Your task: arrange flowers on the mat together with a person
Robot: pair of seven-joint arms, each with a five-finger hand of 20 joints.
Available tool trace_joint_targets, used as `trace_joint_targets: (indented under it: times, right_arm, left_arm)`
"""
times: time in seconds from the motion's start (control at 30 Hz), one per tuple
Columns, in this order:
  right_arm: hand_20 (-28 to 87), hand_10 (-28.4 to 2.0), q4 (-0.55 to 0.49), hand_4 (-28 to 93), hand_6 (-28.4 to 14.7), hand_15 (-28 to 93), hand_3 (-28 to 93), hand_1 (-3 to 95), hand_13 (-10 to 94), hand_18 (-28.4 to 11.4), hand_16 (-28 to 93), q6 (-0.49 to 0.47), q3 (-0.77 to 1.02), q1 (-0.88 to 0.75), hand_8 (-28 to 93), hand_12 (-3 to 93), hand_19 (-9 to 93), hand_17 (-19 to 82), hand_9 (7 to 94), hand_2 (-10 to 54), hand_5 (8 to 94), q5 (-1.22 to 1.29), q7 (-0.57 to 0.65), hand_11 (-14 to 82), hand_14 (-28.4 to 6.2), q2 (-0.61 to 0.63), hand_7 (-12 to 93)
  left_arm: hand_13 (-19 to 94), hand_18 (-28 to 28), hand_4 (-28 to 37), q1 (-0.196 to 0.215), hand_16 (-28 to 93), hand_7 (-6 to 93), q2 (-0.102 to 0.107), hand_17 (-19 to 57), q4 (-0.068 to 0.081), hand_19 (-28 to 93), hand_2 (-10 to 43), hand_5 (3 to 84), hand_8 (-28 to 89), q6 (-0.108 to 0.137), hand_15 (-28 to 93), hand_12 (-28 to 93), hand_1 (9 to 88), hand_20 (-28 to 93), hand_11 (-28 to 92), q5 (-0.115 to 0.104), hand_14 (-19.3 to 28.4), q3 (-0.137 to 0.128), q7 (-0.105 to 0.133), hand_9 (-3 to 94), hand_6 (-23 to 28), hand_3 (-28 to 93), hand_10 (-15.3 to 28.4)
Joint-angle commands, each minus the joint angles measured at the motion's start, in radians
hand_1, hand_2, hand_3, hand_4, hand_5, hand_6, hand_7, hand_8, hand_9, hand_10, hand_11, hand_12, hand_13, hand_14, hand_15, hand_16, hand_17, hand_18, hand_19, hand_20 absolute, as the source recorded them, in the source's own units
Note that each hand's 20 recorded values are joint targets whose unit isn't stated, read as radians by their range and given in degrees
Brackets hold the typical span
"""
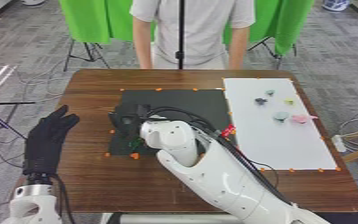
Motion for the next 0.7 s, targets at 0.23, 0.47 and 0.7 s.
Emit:
trace_joint_targets:
  times: [0.23, 0.47, 0.7]
  right_arm:
    - [47, -10.8, -0.030, -26, 5.9, 54, 77, 42.0, 80, -18.7, 36, -0.070, 0.004, 0.007, -12, 20.0, 62, 35, 69.2, -9.5, 61.1, -0.021, -0.005, 15.0, -4.6, 0.031, 18]
    - [47, -12.3, -0.090, -27, 6.0, 52, 77, 39.7, 79, -19.3, 36, -0.172, -0.004, 0.038, -13, 18.9, 62, 35, 68.8, -9.5, 54.2, 0.013, 0.012, 13.3, -5.1, 0.060, 17]
    - [47, -13.6, -0.131, -27, 5.4, 50, 77, 36.1, 80, -20.0, 35, -0.171, 0.013, 0.053, -13, 17.6, 62, 35, 69.1, -9.5, 39.2, 0.062, 0.020, 11.3, -5.6, 0.084, 15]
  left_arm:
    - [35, 10.7, -20.8, 0.016, 5, 11.5, -0.013, 4.0, 0.002, 1, -2.7, 47.6, -5, -0.018, 14, 17, 22.8, 16, 19, 0.009, 17.7, -0.005, -0.017, 46.6, 4.5, 69, 14.0]
    - [35, 11.3, -20.4, 0.020, 5, 11.6, -0.013, 3.8, -0.002, 1, -3.1, 47.6, -5, -0.023, 14, 17, 23.1, 16, 19, 0.013, 17.8, -0.011, -0.022, 46.6, 4.4, 69, 13.9]
    - [35, 11.8, -20.2, 0.025, 5, 12.1, -0.016, 3.4, -0.005, 1, -3.6, 47.8, -5, -0.023, 14, 17, 23.5, 16, 19, 0.015, 17.9, -0.013, -0.023, 46.5, 3.6, 69, 13.8]
